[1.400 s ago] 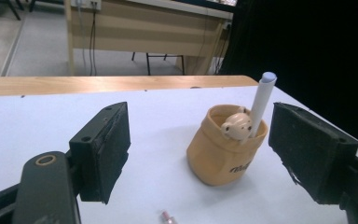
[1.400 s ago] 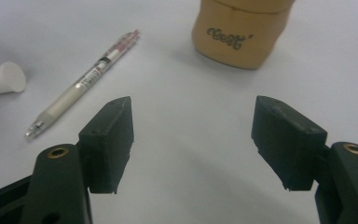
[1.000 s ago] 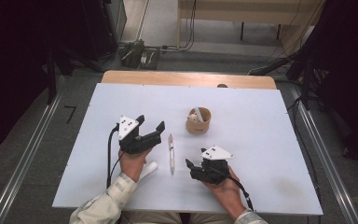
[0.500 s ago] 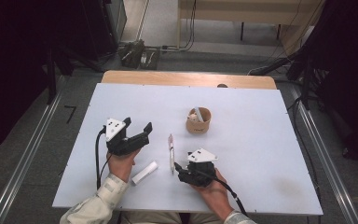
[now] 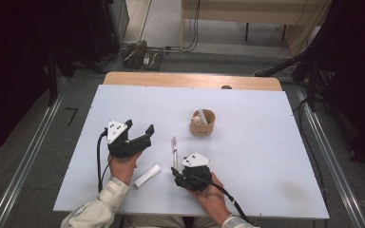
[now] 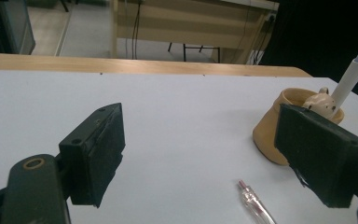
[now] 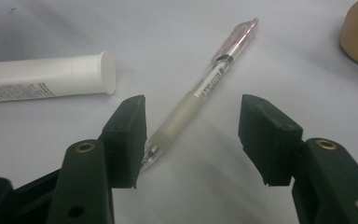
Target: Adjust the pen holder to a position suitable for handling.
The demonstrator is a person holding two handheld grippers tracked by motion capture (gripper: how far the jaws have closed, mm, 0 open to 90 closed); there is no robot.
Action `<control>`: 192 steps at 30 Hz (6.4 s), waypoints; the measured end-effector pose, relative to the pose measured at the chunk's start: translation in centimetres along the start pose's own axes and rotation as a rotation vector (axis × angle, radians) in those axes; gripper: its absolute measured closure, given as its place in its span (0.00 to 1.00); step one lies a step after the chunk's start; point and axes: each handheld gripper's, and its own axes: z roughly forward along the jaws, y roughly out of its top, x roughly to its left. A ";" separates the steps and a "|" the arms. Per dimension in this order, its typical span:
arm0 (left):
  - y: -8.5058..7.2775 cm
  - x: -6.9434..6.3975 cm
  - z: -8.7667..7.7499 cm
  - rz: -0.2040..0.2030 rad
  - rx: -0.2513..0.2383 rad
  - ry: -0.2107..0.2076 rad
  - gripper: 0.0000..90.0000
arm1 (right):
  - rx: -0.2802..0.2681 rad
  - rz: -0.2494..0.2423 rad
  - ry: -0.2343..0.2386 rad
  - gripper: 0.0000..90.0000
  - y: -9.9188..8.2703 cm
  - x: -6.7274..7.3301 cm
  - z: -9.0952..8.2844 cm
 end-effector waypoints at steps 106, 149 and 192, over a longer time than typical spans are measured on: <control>0.1 0.2 -0.6 -0.009 -0.007 -0.015 0.19 | 0.025 0.122 -0.099 0.87 -1.2 -8.9 -10.5; 0.1 0.3 -0.6 -0.010 -0.008 -0.012 0.19 | 0.127 0.114 -0.146 0.87 4.9 -13.4 -8.2; 0.2 0.6 -0.7 -0.016 -0.009 -0.013 0.19 | 0.080 0.122 -0.125 0.69 9.1 -14.4 -7.0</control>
